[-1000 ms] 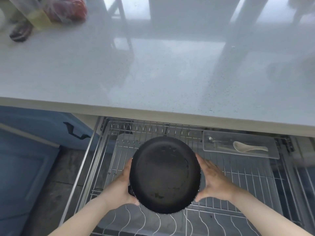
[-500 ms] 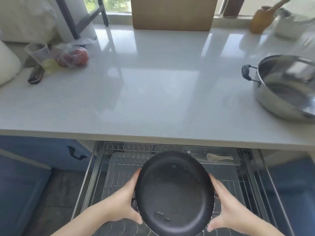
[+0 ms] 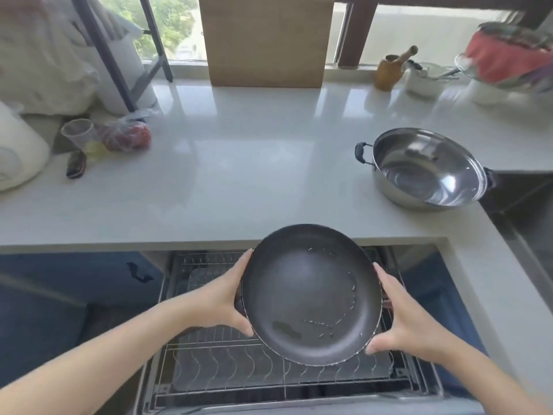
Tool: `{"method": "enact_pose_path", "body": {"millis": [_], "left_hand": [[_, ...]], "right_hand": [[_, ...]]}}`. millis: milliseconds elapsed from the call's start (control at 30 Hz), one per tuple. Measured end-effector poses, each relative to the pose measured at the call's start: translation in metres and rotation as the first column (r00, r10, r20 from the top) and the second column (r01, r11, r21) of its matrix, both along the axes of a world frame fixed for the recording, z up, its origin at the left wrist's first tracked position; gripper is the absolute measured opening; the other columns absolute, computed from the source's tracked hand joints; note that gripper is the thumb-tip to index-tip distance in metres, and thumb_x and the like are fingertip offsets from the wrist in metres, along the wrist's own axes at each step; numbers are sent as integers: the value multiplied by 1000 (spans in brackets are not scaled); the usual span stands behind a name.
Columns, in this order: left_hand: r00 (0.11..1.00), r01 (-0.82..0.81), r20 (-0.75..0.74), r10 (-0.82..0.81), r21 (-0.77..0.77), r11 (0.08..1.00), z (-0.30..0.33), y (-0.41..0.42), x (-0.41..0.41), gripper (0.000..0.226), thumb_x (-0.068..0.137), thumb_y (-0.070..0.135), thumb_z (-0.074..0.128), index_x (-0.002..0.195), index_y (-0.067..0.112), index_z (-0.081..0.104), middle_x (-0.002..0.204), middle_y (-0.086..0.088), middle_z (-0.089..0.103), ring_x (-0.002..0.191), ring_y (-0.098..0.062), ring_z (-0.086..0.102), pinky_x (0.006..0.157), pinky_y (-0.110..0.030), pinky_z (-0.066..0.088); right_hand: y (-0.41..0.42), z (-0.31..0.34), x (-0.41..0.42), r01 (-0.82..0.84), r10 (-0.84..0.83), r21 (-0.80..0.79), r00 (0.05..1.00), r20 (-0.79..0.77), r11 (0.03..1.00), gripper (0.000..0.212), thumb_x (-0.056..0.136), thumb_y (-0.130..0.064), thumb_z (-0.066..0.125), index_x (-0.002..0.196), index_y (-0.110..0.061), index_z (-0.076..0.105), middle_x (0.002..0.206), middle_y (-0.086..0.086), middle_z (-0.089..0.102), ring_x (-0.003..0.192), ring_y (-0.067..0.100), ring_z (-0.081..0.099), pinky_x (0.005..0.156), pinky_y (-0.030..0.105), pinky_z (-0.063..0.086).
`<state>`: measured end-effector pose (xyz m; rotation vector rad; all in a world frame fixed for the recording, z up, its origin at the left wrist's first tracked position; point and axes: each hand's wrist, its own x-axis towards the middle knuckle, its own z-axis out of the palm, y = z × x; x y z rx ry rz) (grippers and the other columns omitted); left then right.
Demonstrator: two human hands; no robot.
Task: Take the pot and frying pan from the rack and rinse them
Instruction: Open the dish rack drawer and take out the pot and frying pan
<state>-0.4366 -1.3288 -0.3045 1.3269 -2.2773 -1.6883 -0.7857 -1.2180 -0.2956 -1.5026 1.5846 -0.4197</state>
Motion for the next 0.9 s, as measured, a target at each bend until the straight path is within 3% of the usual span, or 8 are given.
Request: {"method": "enact_pose_path", "body": {"millis": [67,200,300,400,500,633,733,900], "left_hand": [[1000,4,4,-4,-37,999,12,-13,1,133,65,17,89,135,56,-17,126,53,5,114,35,22,93,10,18],[998,-20,50,24,-74,997,20,-38,5,136,63,16,90,150,37,-11,138,37,20,124,19,23,91,9,18],[995,-36,90,41,-53,998,16,-61,8,140,61,18,91,152,35,-14,149,22,26,135,-1,33,107,-15,27],[989,-59,134,67,-63,996,11,-87,11,136,63,15,90,151,39,-11,128,23,42,111,2,54,98,-21,39],[983,-83,156,94,-73,994,8,-114,12,132,64,13,90,152,37,-6,115,24,44,84,11,56,83,-18,40],[979,-96,169,110,-91,991,5,-152,13,123,64,14,90,148,39,4,119,16,49,83,11,57,78,-16,43],[972,-127,188,142,-89,988,1,-178,14,127,61,21,91,147,47,2,123,9,50,86,5,57,79,-22,42],[962,-136,225,155,-97,986,-3,-213,11,126,61,23,91,148,47,2,123,8,50,86,2,60,80,-23,45]], "right_hand": [[-14,14,-1,-13,13,-27,1000,3,1000,143,45,-30,96,152,-50,2,148,-33,22,138,-8,27,112,33,37],[-53,23,2,-72,72,-59,997,-9,996,137,47,-26,96,151,-51,9,147,-25,31,139,2,29,110,39,40],[-86,16,4,-102,100,-75,994,-30,992,136,45,-32,95,151,-48,11,150,-25,30,139,3,30,112,45,37],[-123,1,4,-140,138,-105,990,-30,985,135,44,-35,95,151,-46,14,148,-20,35,137,7,35,110,45,39],[-158,-11,5,-151,150,-107,989,-20,983,127,45,-35,94,146,-51,19,142,-13,40,128,5,41,105,37,43],[-201,-20,5,-153,156,-125,988,12,980,117,49,-28,91,141,-53,23,133,-14,44,119,4,45,93,23,43],[-232,-25,3,-161,168,-126,985,42,979,110,57,-18,91,130,-63,22,127,-23,42,113,-9,43,83,5,38],[-272,-29,-1,-155,160,-82,986,49,984,111,54,-23,92,134,-61,25,134,-16,42,116,4,49,85,19,42]]}}
